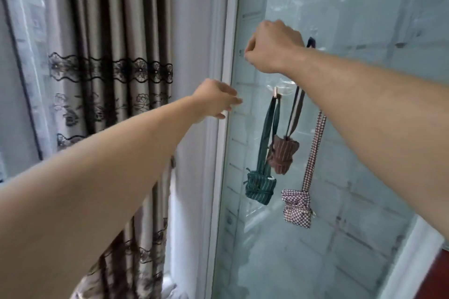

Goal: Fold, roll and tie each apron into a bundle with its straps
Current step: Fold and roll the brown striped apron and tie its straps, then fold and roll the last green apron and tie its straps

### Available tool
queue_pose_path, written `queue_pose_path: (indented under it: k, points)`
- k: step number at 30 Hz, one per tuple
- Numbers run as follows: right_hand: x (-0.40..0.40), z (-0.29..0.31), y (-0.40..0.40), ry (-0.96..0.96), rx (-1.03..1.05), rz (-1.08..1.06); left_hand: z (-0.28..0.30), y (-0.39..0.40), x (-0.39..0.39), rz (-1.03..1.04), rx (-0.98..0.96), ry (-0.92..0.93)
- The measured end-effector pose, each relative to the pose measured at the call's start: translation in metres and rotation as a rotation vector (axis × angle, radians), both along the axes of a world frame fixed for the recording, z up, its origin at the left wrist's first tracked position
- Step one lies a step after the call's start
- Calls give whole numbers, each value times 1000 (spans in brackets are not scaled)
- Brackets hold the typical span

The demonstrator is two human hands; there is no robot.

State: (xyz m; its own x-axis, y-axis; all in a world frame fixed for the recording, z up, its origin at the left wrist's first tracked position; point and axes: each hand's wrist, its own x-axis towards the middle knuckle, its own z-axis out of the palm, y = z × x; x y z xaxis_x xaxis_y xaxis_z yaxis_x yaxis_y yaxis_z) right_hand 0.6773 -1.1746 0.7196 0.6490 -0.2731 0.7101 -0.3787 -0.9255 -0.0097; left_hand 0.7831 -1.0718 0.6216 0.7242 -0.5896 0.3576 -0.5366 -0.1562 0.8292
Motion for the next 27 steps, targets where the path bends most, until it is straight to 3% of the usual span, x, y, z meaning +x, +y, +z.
queue_pose_path:
  k: [6, 13, 16, 21, 27]
  points:
    - [71, -62, 146, 234, 159, 441, -61, 191, 16, 414, 102, 93]
    - [93, -157, 410, 573, 179, 933, -129, 480, -46, 835, 113, 231]
    - [72, -194, 524, 668, 197, 1109, -160, 589, -95, 991, 116, 270]
    - [-16, -268, 777, 785, 129, 1432, -216, 807, -239, 1269, 101, 402]
    - [-144, -389, 984, 1097, 66, 1618, -303, 984, -415, 1625, 276, 666]
